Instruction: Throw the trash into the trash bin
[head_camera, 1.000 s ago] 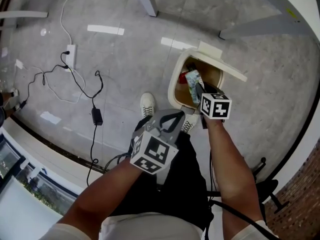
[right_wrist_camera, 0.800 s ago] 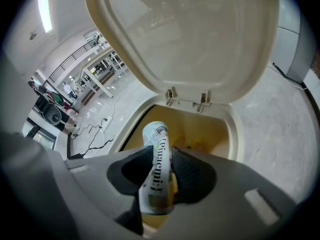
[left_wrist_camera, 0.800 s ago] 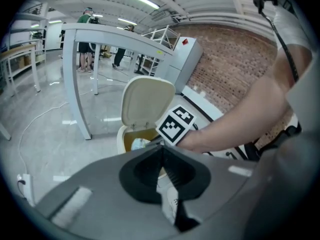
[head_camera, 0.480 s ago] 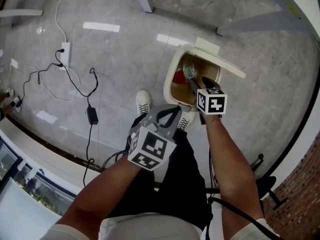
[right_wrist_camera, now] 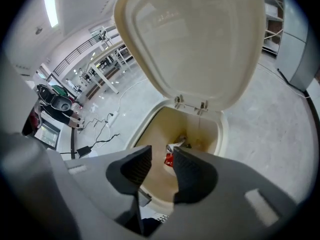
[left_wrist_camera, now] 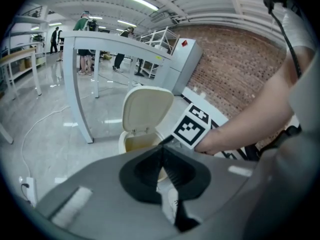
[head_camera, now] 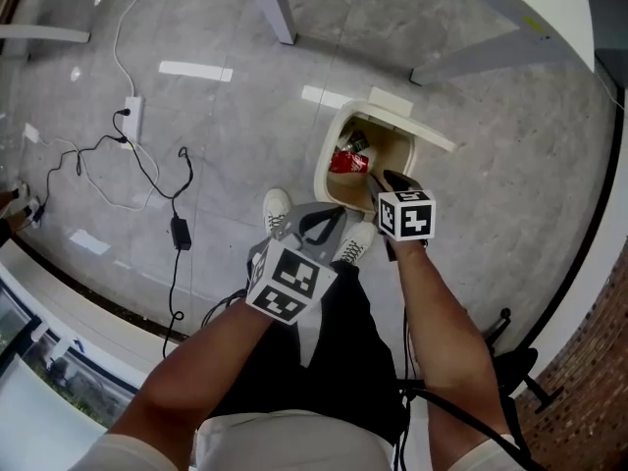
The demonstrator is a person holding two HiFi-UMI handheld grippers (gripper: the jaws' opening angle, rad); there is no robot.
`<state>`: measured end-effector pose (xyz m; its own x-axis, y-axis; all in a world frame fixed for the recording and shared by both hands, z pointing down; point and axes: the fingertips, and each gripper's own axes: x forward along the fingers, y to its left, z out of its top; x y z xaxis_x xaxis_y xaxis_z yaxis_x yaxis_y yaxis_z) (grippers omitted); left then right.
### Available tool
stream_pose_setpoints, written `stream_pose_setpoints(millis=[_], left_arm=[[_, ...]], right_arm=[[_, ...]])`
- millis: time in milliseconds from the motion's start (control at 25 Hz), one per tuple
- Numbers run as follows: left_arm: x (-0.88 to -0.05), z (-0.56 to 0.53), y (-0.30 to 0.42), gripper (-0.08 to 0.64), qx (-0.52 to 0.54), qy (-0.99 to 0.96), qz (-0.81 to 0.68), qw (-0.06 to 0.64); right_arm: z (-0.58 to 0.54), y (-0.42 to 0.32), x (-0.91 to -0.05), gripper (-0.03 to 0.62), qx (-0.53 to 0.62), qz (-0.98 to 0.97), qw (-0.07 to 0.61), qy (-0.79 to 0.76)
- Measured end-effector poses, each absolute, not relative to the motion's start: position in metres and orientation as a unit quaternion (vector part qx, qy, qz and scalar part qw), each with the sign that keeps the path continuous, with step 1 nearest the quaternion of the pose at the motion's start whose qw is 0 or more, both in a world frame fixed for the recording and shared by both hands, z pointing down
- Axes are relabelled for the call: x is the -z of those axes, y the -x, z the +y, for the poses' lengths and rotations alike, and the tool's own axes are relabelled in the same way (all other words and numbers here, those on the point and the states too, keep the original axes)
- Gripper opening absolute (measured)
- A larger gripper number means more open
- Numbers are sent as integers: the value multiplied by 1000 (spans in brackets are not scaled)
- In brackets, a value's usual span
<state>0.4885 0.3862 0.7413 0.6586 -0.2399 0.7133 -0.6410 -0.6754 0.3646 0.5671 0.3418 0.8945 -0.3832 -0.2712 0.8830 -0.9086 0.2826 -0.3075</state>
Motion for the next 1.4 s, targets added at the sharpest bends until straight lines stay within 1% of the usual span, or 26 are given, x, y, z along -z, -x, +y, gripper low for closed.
stream_pose_setpoints(millis=[120,160,360,480,600,840,1000,1160,1400], left_arm=[[-728,382,-486,3,-319,-858,-259,308],[-722,378,-485,3,-317,-860,-261,304],[-679,351,-480,3,-301,-873,-277,264],[-648,343,-478,3,-282,-879,-284,260],[-598,339,-479,3,-249,-892,-285,246],[-505,333,-477,3,-197,-917,-292,188],[-447,337,-474,3,-159,-923,-303,175],[-402,346,-486,3,-135,-934,-298,141],[-366,367,-492,3,-119,-937,-302,130]], right_arm=[[345,-565,-864,18,-424,-718,362,-416],[344,-565,-851,3,-418,-723,360,-415],[342,-564,-779,3,-394,-757,336,-399],[347,-564,-727,2,-406,-775,293,-386],[357,-571,-659,2,-409,-792,246,-380],[370,-574,-527,2,-344,-846,170,-372],[376,-571,-449,2,-312,-864,112,-379],[383,-581,-399,2,-281,-871,74,-397],[402,-593,-353,2,-260,-874,33,-409]])
